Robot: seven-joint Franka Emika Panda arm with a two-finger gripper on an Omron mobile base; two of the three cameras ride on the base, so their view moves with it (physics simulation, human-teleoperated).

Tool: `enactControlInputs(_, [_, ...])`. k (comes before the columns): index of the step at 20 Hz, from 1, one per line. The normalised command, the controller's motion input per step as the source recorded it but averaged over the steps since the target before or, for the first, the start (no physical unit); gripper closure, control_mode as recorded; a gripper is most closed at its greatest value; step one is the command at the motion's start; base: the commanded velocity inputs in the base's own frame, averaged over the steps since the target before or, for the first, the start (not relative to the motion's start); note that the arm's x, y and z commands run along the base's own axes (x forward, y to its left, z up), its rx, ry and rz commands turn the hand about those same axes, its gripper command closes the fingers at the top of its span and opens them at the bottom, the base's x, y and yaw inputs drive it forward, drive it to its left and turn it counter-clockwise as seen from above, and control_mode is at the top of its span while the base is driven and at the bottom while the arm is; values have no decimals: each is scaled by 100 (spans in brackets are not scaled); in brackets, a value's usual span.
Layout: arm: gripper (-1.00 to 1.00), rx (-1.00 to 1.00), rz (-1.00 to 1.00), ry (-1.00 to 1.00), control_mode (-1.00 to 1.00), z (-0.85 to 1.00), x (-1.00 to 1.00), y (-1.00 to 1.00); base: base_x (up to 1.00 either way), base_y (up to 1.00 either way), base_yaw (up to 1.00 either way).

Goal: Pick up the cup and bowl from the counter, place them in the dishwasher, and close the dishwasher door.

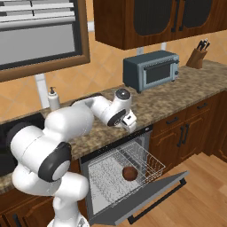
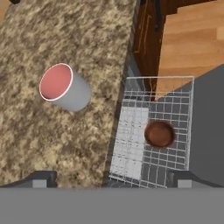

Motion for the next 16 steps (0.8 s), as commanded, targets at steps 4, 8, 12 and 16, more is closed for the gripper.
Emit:
enactControlInputs(4, [-100,0,0,4,-100,11,46,8,0,0,0])
enactControlInputs(8, [-100,0,0,1,-100,2,44,0,0,0,0])
enactControlInputs(12, [-100,0,0,4,-100,-9,46,6,0,0,0])
enactControlInputs(16, [-100,1,0,7,-100,-21,46,20,0,0,0])
